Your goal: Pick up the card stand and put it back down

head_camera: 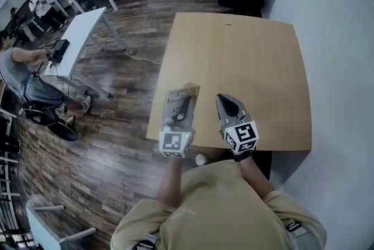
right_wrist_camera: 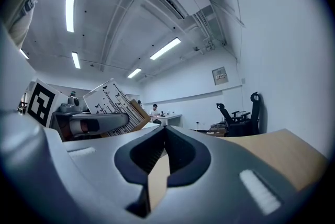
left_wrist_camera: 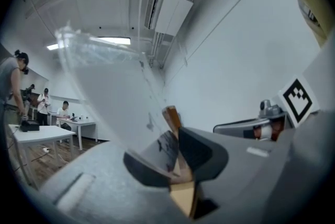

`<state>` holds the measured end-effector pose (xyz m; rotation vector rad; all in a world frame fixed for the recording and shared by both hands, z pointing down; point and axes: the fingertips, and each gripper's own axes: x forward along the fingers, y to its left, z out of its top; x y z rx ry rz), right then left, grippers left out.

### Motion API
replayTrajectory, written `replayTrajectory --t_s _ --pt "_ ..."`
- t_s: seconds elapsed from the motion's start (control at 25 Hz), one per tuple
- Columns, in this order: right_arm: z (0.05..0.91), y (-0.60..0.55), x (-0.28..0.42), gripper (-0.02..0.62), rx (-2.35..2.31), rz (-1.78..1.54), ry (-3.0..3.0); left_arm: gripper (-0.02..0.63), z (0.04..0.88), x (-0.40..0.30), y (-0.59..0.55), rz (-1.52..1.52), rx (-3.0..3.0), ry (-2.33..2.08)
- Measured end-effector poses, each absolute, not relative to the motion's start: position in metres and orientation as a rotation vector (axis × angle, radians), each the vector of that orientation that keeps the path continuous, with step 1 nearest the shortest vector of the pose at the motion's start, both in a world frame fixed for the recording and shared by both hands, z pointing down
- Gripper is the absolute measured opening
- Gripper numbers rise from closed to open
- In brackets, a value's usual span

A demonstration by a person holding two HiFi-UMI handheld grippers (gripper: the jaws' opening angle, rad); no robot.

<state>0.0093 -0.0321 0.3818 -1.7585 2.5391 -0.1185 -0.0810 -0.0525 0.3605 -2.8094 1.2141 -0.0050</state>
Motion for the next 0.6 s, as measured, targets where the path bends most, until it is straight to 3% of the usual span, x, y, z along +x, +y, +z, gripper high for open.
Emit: replayTrajectory --t_s 0.6 --pt "0.364 0.123 0.248 0.005 -2.079 -0.164 2.282 0.055 0.36 0.175 0.077 -0.122 -2.998 0.772"
